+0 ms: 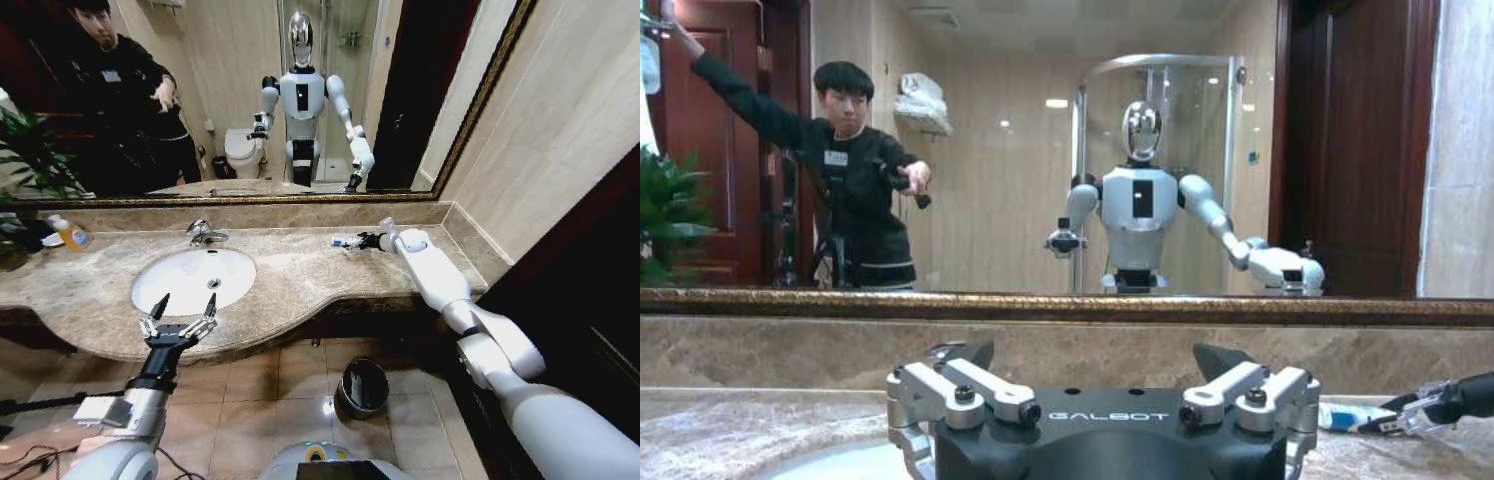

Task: Pick up the trash from the sink and place it in the trash bin.

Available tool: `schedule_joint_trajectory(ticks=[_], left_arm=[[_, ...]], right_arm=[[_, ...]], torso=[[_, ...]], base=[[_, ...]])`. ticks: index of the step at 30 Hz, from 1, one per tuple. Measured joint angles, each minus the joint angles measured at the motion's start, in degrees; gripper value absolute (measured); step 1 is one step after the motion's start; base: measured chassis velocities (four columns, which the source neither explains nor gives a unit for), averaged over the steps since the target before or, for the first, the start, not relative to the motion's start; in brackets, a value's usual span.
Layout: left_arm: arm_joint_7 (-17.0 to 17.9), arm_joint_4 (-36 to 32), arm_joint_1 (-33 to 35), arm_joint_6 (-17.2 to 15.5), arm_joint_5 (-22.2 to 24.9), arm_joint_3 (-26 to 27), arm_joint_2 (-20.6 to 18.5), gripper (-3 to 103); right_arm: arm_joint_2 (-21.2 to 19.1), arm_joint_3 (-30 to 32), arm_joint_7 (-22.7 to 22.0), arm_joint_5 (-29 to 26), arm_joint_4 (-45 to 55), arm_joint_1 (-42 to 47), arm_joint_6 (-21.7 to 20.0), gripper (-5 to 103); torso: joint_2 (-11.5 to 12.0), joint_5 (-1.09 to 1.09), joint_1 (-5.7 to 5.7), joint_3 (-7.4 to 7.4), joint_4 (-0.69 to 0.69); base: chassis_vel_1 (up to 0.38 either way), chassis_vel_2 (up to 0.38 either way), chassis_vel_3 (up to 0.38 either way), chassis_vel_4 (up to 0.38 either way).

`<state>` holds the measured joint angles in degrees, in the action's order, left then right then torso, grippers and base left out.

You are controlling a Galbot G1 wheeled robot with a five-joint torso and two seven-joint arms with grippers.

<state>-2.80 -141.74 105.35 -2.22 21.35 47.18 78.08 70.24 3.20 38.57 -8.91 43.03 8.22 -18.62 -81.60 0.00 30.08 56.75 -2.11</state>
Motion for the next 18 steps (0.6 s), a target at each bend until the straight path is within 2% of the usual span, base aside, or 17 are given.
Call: schedule_joint_trajectory(ticks=[2, 3, 5, 8, 10, 12, 13, 15, 18], left_arm=[[0.00, 0.00, 0.00, 0.00, 0.00, 0.00, 0.00, 100], [0.00, 0.00, 0.00, 0.00, 0.00, 0.00, 0.00, 100], [0.00, 0.00, 0.00, 0.00, 0.00, 0.00, 0.00, 100], [0.00, 0.00, 0.00, 0.00, 0.00, 0.00, 0.00, 100], [0.00, 0.00, 0.00, 0.00, 0.00, 0.00, 0.00, 100], [0.00, 0.00, 0.00, 0.00, 0.00, 0.00, 0.00, 100], [0.00, 0.00, 0.00, 0.00, 0.00, 0.00, 0.00, 100], [0.00, 0.00, 0.00, 0.00, 0.00, 0.00, 0.00, 100], [0.00, 0.00, 0.00, 0.00, 0.00, 0.00, 0.00, 100]], right_arm=[[0.01, 0.14, -0.01, 0.01, 0.13, 0.25, 0.02, 81], [-0.04, 0.18, 0.04, 0.11, 0.30, 0.55, 0.09, 71], [-0.11, 0.19, 0.06, 0.17, 0.41, 0.72, 0.18, 71], [-0.40, 0.42, 0.15, 0.51, 1.08, 1.51, 0.40, 54], [-0.48, 0.53, -0.01, 0.48, 1.42, 1.77, 0.40, 54], [-0.81, 0.61, -1.10, -0.35, 2.66, 2.44, 0.33, 43], [-0.81, 0.61, -1.10, -0.35, 2.66, 2.44, 0.33, 43], [-1.17, 0.55, -2.37, -1.66, 3.88, 2.94, 0.04, 33], [-1.77, 0.42, -4.91, -3.87, 6.12, 4.10, -0.58, 27]], torso=[[0.00, 0.00, 0.00, 0.00, 0.00], [0.00, 0.00, 0.00, 0.00, 0.00], [0.00, 0.00, 0.00, 0.00, 0.00], [0.00, 0.01, 0.00, 0.00, 0.01], [0.00, 0.00, 0.00, 0.00, 0.00], [0.00, 0.01, 0.00, 0.00, 0.00], [0.00, 0.01, 0.00, 0.00, 0.00], [0.00, 0.00, 0.00, 0.00, 0.00], [0.00, 0.00, 0.00, 0.00, 0.00]], base=[[0.000, 0.000, 0.000, 0.000], [0.000, 0.000, 0.000, 0.000], [0.000, 0.000, 0.000, 0.000], [0.000, 0.000, 0.000, 0.000], [0.000, 0.000, 0.000, 0.000], [0.000, 0.000, 0.000, 0.000], [0.000, 0.000, 0.000, 0.000], [0.000, 0.000, 0.000, 0.000], [0.000, 0.000, 0.000, 0.000]])
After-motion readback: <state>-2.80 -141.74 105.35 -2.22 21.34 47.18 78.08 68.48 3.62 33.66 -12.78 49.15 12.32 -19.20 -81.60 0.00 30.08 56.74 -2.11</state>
